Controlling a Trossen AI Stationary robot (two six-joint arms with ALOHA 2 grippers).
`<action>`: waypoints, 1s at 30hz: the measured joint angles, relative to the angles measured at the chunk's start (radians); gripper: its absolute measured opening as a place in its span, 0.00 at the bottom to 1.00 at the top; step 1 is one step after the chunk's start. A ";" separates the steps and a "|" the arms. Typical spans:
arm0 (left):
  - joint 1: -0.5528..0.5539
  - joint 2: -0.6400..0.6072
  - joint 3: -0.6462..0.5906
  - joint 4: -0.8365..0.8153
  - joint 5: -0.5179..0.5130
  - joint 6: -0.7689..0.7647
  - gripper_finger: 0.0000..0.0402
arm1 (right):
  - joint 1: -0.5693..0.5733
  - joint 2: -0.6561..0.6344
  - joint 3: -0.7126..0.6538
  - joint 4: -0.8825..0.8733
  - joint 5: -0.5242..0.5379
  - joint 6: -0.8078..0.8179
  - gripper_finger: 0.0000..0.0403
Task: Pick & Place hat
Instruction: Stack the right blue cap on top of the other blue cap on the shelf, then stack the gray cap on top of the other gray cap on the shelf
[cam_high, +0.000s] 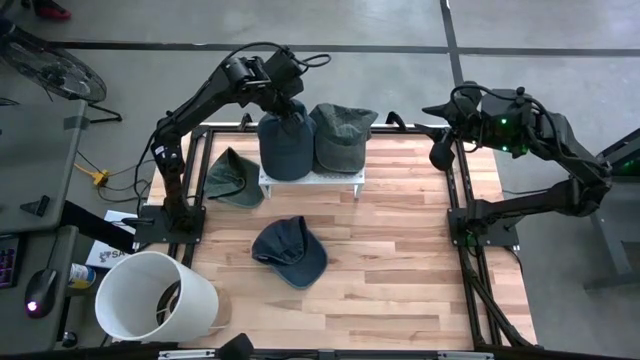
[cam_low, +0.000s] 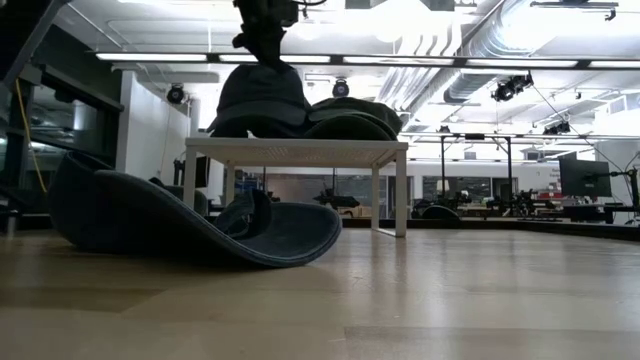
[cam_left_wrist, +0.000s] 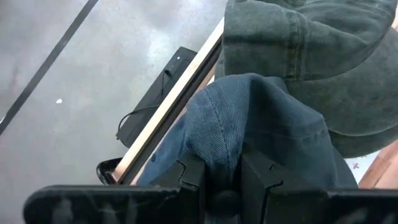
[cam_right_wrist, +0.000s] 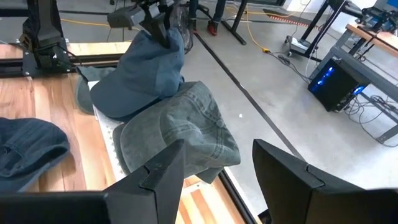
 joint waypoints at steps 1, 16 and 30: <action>0.000 0.000 0.000 0.001 -0.001 0.001 0.14 | 0.000 0.000 0.000 -0.003 -0.001 0.001 0.45; 0.000 -0.048 0.000 -0.002 -0.058 0.009 0.47 | 0.000 0.000 0.000 -0.007 -0.029 0.004 0.45; 0.000 -0.115 0.000 -0.009 -0.241 -0.140 0.62 | 0.000 0.000 0.000 -0.015 -0.030 0.000 0.45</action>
